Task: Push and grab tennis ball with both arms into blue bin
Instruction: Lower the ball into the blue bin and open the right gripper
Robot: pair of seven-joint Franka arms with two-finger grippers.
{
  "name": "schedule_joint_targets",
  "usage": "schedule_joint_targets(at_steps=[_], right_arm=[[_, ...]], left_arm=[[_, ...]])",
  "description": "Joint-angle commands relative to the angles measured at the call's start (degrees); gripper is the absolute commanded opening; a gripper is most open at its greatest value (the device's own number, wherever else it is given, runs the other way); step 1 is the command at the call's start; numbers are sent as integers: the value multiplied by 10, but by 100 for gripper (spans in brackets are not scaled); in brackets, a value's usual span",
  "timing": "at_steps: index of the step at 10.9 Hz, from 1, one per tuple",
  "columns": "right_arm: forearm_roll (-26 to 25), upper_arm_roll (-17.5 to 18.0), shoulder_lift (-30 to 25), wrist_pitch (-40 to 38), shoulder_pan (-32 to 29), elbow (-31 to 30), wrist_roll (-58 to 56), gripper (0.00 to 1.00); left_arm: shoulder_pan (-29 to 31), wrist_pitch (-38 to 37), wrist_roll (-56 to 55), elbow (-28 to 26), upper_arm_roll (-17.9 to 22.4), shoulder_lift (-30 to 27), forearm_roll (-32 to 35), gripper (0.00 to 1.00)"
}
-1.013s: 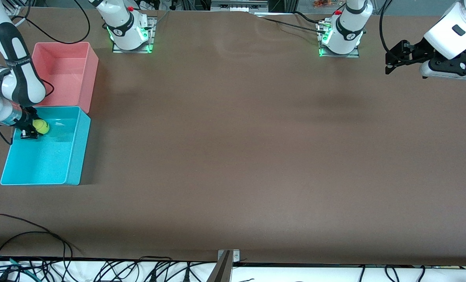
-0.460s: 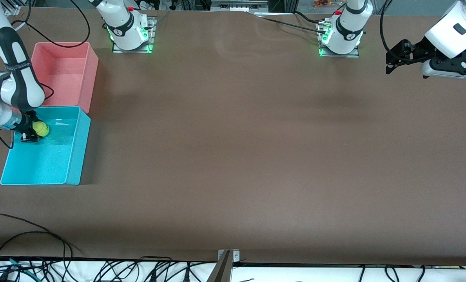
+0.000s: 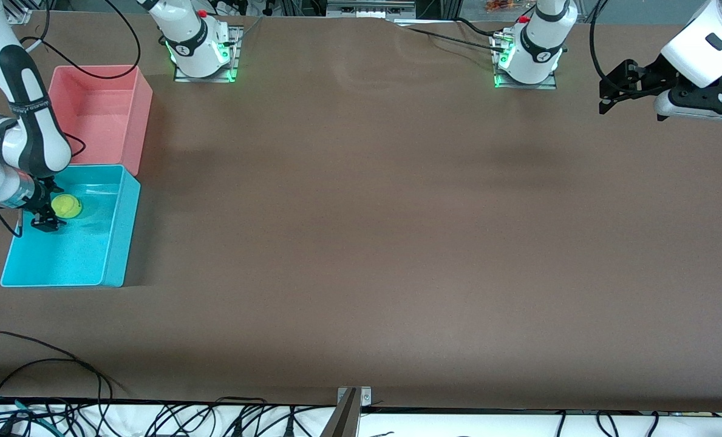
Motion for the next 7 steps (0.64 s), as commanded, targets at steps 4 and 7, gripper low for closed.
schedule_joint_targets(at_steps=[4, 7], right_arm=[[-8, 17, -22, -270, 30, 172, -3, 100], [-9, 17, -26, -323, 38, 224, -45, 100]], left_arm=[[-2, -16, 1, 22, -13, 6, 5, 100], [-1, -15, -1, 35, -17, 7, 5, 100]])
